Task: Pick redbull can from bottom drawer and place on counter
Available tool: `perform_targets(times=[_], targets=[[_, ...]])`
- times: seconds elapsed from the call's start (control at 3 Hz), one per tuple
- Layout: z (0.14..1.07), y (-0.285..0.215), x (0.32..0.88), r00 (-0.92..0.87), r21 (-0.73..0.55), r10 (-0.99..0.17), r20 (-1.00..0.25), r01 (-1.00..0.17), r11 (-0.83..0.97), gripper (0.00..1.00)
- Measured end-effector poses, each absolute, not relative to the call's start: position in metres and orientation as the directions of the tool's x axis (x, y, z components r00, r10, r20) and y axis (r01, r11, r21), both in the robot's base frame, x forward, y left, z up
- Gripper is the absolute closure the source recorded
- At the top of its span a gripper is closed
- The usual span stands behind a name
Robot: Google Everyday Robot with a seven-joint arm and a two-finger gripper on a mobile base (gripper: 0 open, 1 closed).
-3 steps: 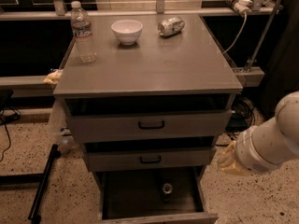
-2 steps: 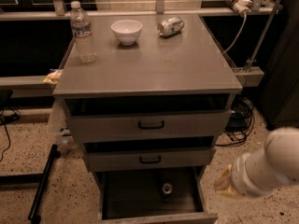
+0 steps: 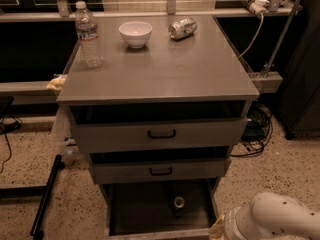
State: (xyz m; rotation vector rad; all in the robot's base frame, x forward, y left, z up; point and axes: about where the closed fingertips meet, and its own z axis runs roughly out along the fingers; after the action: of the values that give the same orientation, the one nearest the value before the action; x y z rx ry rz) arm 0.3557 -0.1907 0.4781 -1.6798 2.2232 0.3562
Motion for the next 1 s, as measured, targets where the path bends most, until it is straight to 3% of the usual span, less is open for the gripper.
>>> perform_targets(times=[1.0], targets=[[0.436,-0.180,0.360,-0.263,-0.007,-0.854,-0.449,-0.954,0.298,1.00]])
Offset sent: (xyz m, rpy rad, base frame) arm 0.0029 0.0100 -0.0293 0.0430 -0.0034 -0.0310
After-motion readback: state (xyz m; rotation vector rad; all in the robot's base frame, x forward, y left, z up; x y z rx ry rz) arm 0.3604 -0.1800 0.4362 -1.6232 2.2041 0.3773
